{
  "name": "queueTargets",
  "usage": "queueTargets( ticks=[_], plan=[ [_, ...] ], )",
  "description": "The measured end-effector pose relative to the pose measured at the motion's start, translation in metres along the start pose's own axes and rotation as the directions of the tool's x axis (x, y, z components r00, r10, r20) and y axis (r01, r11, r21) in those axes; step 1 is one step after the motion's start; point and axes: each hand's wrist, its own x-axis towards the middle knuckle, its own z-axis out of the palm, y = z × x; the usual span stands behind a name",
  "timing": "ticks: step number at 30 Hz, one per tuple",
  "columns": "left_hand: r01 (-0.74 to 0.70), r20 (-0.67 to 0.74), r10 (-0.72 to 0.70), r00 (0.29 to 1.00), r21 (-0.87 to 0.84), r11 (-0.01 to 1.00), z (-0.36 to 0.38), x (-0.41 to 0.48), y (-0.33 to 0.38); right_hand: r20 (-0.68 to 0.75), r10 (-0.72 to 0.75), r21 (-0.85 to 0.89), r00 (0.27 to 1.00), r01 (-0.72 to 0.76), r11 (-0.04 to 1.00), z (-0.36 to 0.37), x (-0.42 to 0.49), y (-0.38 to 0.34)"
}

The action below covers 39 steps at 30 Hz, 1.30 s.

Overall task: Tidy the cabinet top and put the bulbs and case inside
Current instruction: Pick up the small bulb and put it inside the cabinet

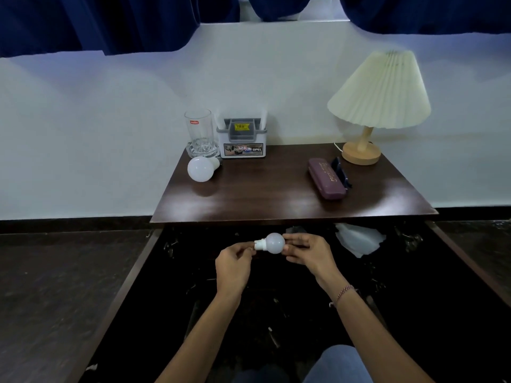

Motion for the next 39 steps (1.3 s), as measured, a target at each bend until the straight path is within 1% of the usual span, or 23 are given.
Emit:
queueTargets(
  ticks=[6,8,10,13,16,18,20,21,24,27,28,30,32,34,36,39],
  plan=[
    [-0.011,0.061,0.000,0.998,0.181,0.983,0.021,0.035,-0.022,-0.029,0.133,-0.004,0.991,-0.133,0.991,0.010,0.039,0.037],
    [0.008,0.078,-0.026,0.997,0.228,0.974,0.027,0.050,-0.027,-0.041,0.147,-0.012,0.988,-0.147,0.989,0.014,0.052,0.046],
    [0.033,0.087,-0.056,0.995,0.245,0.969,0.032,0.066,-0.031,-0.053,0.144,-0.057,0.988,-0.147,0.988,0.018,0.066,0.051],
    [0.072,0.086,-0.092,0.992,0.215,0.974,0.039,0.087,-0.035,-0.056,0.130,-0.141,0.990,-0.137,0.980,0.024,0.085,0.053],
    [0.131,0.061,-0.144,0.988,0.179,0.975,0.045,0.103,-0.034,-0.108,0.159,-0.096,0.981,-0.169,0.981,0.030,0.103,0.053],
    [0.117,0.041,-0.124,0.991,0.131,0.984,0.049,0.111,-0.032,-0.151,0.169,-0.099,0.974,-0.186,0.978,0.035,0.112,0.052],
    [0.055,0.059,-0.065,0.996,0.159,0.986,0.053,0.116,-0.029,-0.172,0.178,-0.128,0.969,-0.201,0.971,0.038,0.118,0.047],
    [0.033,0.074,-0.047,0.996,0.179,0.983,0.055,0.120,-0.029,-0.167,0.178,-0.133,0.970,-0.201,0.971,0.040,0.120,0.045],
    [0.074,0.084,-0.085,0.993,0.129,0.989,0.060,0.126,-0.034,-0.144,0.155,-0.202,0.977,-0.182,0.962,0.040,0.125,0.045],
    [0.057,0.057,-0.062,0.996,0.078,0.995,0.060,0.128,-0.040,-0.161,0.171,-0.182,0.972,-0.200,0.963,0.038,0.124,0.051],
    [0.066,0.052,-0.069,0.996,0.055,0.996,0.059,0.126,-0.041,-0.172,0.166,-0.187,0.971,-0.198,0.962,0.037,0.122,0.053],
    [0.127,0.050,-0.128,0.991,0.018,0.992,0.056,0.120,-0.044,-0.188,0.125,-0.215,0.974,-0.165,0.963,0.035,0.119,0.057],
    [0.177,0.049,-0.179,0.983,0.046,0.983,0.052,0.115,-0.048,-0.191,0.097,-0.232,0.977,-0.141,0.962,0.032,0.114,0.059],
    [0.200,0.056,-0.203,0.978,0.051,0.978,0.049,0.108,-0.051,-0.178,0.106,-0.216,0.978,-0.144,0.966,0.030,0.108,0.059],
    [0.208,0.056,-0.211,0.976,0.047,0.977,0.046,0.100,-0.050,-0.159,0.113,-0.207,0.981,-0.145,0.967,0.029,0.100,0.058],
    [0.195,0.059,-0.200,0.978,0.076,0.978,0.041,0.080,-0.047,-0.110,0.078,-0.215,0.991,-0.100,0.971,0.028,0.080,0.053]
  ],
)
